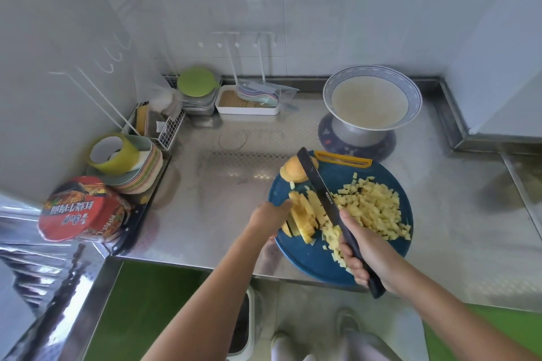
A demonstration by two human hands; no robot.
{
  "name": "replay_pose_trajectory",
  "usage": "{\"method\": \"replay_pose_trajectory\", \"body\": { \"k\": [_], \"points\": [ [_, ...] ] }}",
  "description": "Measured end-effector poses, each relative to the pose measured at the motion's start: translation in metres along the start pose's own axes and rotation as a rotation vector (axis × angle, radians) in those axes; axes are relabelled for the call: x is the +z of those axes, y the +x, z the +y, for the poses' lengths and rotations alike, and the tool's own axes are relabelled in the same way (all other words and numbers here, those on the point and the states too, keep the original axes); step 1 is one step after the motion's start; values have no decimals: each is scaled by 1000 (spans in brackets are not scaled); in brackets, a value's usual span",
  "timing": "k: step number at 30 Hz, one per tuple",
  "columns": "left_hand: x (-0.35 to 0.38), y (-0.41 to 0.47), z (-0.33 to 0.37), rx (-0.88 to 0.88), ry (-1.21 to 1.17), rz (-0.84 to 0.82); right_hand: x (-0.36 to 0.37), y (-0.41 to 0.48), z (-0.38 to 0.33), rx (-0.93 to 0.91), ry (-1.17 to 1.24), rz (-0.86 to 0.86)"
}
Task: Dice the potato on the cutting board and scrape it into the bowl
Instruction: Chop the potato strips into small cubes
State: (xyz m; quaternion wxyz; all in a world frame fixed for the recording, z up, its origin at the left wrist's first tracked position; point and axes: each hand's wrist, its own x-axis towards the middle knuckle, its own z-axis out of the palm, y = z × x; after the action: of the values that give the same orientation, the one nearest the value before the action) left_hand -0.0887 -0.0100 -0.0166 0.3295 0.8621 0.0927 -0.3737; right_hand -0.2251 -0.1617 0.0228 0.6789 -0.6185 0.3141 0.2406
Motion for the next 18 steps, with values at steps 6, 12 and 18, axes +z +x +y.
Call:
{"method": "replay_pose_trajectory", "body": {
  "k": [6,12,18],
  "points": [
    [33,-19,25,-114,-103,231,-25,1,-3,-67,-194,-51],
    [5,-55,34,747,16,716,-35,6,-9,-212,-738,17],
    [-12,-43,41,726,670,-74,-44,4,-26,-381,-1327,70]
  ]
}}
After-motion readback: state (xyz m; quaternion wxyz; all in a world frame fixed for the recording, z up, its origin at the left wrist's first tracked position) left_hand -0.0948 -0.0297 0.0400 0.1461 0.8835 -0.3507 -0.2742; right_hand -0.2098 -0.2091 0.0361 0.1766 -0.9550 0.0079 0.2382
